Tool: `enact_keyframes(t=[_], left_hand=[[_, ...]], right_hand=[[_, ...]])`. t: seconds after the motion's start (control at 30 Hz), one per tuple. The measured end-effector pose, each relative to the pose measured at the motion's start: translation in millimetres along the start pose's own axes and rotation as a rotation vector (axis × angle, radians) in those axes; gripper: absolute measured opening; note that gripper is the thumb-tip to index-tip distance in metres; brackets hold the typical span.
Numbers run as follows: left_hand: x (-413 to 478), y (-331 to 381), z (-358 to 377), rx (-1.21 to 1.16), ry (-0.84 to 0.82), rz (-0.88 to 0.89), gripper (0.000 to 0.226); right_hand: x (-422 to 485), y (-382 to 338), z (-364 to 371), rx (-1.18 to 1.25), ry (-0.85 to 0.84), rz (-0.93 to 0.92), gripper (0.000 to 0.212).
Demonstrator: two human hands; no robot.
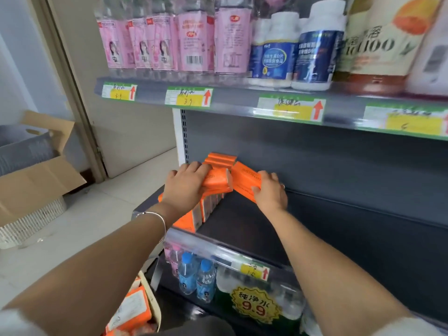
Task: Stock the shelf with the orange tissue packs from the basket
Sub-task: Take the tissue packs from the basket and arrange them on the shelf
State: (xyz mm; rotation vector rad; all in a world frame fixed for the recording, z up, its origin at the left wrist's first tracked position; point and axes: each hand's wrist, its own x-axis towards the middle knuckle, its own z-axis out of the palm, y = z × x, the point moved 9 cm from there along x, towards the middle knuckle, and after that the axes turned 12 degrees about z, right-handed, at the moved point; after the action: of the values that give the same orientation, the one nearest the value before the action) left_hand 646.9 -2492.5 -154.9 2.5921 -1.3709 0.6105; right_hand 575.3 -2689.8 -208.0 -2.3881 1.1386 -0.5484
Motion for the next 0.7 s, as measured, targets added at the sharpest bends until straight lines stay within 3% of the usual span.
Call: enact_keyframes(t=[0.2,0.47,0.7], left_hand=[[59.7,7.5,33.6,-0.011,-0.042,0.029,0.049],[105.8,-21.9,53.0,-0.217,-0.017,-0.047,0.048],[123.8,-33.9,65.9,-0.288,0.015,-0.074,0.046]], right_hand=[[63.7,30.1,36.2,-0.002,-0.056,0.140,0.041],[129.3,19.4,80.3,0.046,-0.066,0.141,0.042],[142.1,16.7,83.3,0.174,0.149,0.185,0.043]])
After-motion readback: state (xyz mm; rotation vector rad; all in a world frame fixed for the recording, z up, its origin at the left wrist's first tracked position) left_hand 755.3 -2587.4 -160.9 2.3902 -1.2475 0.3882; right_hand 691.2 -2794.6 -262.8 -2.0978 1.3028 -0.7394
